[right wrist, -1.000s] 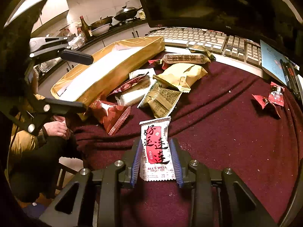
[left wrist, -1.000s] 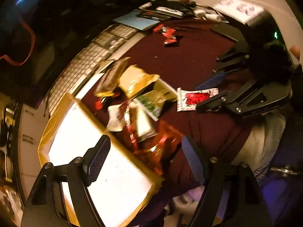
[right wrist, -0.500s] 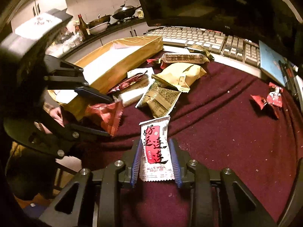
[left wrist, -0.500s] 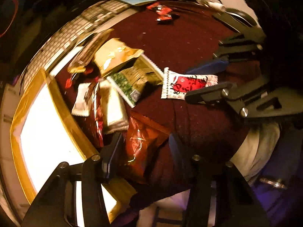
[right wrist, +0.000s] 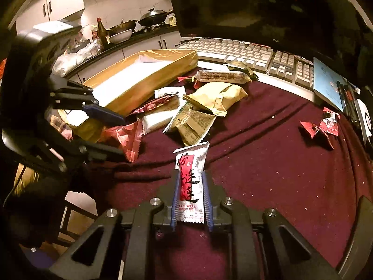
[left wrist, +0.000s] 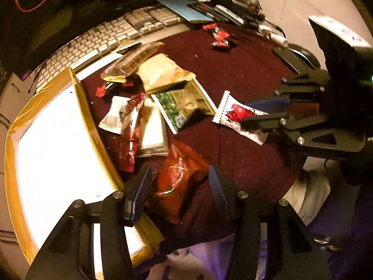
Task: Organize snacks
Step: 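Grasp the red-brown snack bag with the left gripper while the right holds the white-red packet, then carry both snacks over the white tray and open both grippers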
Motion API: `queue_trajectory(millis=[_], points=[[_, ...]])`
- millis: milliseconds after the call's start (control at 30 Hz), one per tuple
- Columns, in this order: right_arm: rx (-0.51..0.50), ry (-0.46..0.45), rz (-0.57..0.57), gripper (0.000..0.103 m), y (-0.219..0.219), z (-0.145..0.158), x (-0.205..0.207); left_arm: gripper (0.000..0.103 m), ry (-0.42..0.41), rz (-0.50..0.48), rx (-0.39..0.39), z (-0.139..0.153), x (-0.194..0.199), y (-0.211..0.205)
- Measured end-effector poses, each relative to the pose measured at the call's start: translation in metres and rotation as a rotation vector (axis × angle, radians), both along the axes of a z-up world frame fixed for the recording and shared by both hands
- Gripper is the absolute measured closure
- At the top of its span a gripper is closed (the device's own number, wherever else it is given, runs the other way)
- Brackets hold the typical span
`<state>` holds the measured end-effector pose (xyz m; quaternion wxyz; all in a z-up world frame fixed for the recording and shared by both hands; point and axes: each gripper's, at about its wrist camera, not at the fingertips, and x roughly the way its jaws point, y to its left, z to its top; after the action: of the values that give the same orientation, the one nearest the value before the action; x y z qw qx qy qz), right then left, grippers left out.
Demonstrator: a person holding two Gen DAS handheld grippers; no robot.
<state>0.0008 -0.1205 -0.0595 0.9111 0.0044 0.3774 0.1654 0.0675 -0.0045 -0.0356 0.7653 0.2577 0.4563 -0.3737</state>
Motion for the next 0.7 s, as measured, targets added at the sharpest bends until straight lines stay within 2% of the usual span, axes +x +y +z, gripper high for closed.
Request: queue_trajectory(millis=[167, 200, 267, 367, 433, 500, 567, 700], points=[[0.055, -0.006, -0.005, 0.085, -0.004, 0.007, 0.000, 0.055, -0.030, 0.002, 0.033, -0.007, -0.002, -0.006], [0.058, 0.004, -0.009, 0.085, -0.005, 0.007, 0.001, 0.064, -0.030, 0.007, 0.029, -0.007, -0.003, -0.006], [0.065, 0.002, -0.014, 0.085, -0.006, 0.008, 0.001, 0.068, -0.033, 0.038, 0.022, -0.007, -0.004, -0.004], [0.083, -0.005, -0.025, 0.085, -0.008, 0.012, 0.001, 0.074, -0.037, 0.138, 0.000, -0.006, -0.004, -0.003], [0.083, 0.004, -0.035, 0.085, -0.009, 0.014, 0.002, 0.086, -0.046, 0.180, -0.004, -0.002, -0.007, -0.001], [0.093, -0.007, -0.045, 0.085, -0.011, 0.018, 0.001, 0.086, -0.020, 0.236, -0.053, 0.006, -0.006, 0.004], [0.110, -0.018, -0.051, 0.085, -0.012, 0.022, 0.001, 0.086, 0.013, 0.249, -0.120, 0.013, -0.007, 0.009], [0.128, -0.018, -0.067, 0.085, -0.014, 0.025, 0.001, 0.086, -0.023, 0.302, -0.173, 0.032, -0.016, 0.014]])
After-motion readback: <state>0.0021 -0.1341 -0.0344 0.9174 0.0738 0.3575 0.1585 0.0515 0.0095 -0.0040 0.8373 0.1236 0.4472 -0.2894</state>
